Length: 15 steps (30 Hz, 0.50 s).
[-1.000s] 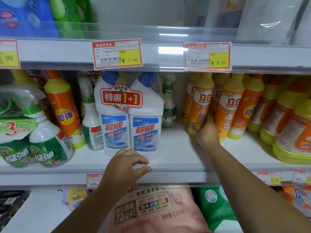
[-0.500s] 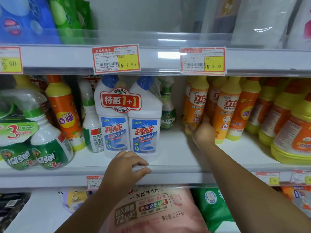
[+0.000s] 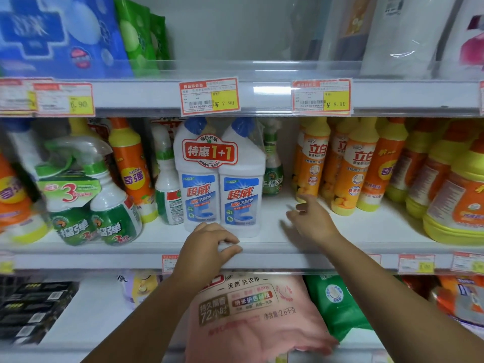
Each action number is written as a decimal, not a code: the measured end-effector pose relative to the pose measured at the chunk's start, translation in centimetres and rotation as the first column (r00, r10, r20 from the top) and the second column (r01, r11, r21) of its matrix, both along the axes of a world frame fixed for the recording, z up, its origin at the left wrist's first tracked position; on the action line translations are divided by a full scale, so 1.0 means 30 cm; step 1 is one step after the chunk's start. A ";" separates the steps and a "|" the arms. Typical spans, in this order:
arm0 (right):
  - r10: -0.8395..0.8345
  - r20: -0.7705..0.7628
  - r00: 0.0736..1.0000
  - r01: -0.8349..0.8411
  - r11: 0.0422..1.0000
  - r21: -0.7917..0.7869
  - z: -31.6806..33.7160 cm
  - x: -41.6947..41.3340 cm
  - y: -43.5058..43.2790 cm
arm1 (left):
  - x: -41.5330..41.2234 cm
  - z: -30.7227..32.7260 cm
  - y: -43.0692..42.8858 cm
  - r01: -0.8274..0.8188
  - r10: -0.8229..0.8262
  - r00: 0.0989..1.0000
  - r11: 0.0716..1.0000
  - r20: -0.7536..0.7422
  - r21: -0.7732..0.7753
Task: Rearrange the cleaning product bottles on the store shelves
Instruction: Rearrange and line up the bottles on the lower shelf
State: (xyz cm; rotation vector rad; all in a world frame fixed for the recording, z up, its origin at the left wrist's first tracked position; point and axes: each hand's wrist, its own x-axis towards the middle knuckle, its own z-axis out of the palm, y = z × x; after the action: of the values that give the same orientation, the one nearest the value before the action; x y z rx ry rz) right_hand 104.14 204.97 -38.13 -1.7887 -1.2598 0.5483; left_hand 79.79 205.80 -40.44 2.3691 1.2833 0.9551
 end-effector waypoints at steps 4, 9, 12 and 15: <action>0.128 -0.069 0.989 -0.126 0.992 0.027 0.033 -0.124 -0.024 | -0.056 0.007 -0.009 -0.071 0.072 0.997 0.997 0.033 -0.022; 0.294 -0.222 0.930 -0.264 0.952 0.155 0.046 -0.253 -0.012 | -0.112 0.008 -0.005 -0.083 0.084 0.996 0.996 0.033 -0.031; 0.260 -0.229 0.938 -0.213 0.954 0.210 0.047 -0.269 0.003 | -0.142 0.006 0.004 -0.099 0.100 0.994 0.994 0.044 -0.038; 0.252 -0.181 0.950 -0.209 0.951 0.229 0.047 -0.235 0.011 | -0.173 0.010 0.011 -0.115 0.118 0.990 0.992 0.071 -0.042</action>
State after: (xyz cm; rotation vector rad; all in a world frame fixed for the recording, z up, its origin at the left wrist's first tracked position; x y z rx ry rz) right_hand 97.11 205.30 -36.70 -1.3809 -1.3354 0.6908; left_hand 74.59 206.13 -40.14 2.2301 1.4118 1.0320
